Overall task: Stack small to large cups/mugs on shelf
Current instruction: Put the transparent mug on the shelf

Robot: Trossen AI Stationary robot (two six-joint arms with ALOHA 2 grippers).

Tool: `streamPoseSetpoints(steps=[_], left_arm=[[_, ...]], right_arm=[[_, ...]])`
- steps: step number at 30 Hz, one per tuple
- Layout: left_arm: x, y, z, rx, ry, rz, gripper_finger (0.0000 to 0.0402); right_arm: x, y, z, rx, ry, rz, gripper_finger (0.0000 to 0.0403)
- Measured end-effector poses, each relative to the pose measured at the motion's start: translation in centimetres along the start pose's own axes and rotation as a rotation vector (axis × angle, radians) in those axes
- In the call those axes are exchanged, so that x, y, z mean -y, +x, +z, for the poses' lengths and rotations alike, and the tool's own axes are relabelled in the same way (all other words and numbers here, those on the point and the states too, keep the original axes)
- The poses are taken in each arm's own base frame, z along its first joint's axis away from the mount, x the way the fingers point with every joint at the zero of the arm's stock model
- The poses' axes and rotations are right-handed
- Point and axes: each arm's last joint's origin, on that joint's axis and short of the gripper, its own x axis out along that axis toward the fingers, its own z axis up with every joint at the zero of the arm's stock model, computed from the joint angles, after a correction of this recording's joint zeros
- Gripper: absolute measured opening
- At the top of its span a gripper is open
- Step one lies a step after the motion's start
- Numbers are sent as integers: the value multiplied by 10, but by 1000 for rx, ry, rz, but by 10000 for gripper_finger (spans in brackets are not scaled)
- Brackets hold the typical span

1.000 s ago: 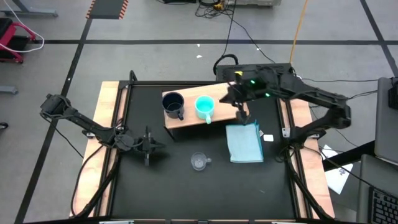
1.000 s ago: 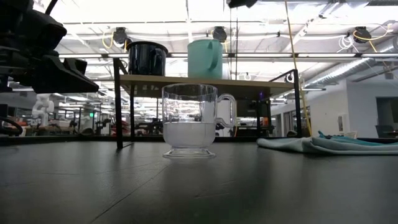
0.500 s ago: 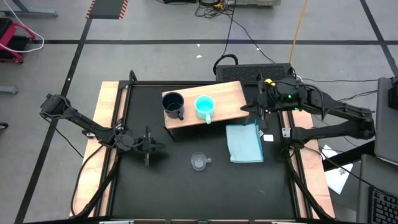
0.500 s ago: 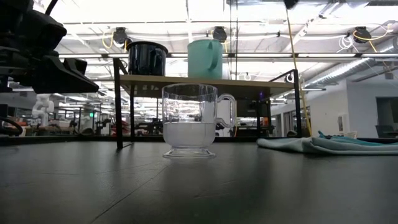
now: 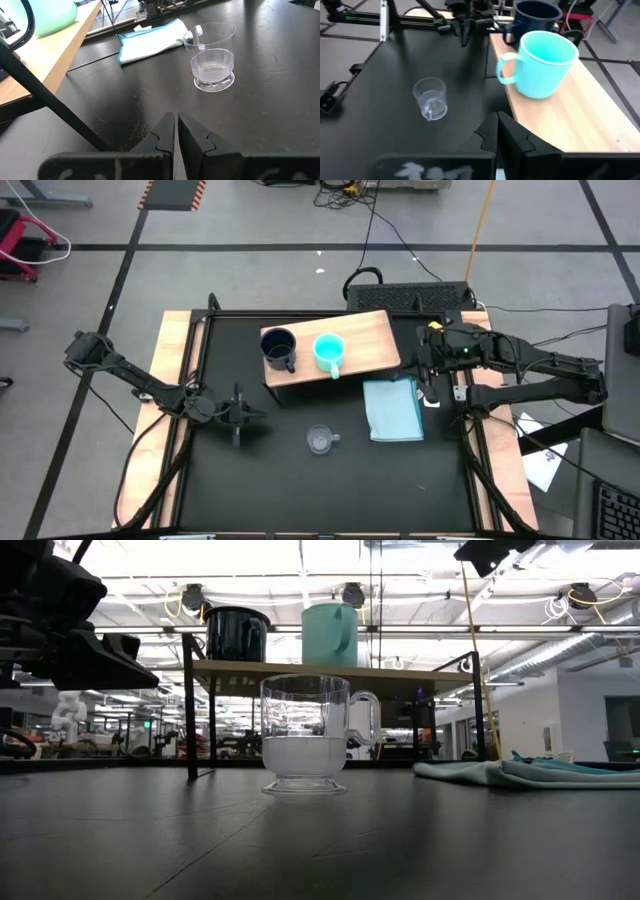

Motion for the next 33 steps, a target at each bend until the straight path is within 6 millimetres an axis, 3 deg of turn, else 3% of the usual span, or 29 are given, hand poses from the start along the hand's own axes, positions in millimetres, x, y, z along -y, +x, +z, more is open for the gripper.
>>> streamPoseSetpoints(steps=[27, 33], left_arm=[[0, 0, 0, 0, 0, 0, 26], [0, 0, 0, 0, 0, 0, 26]], right_arm=[[-38, 3, 7, 46, -44, 210, 0], [-43, 15, -5, 32, -55, 233, 0]])
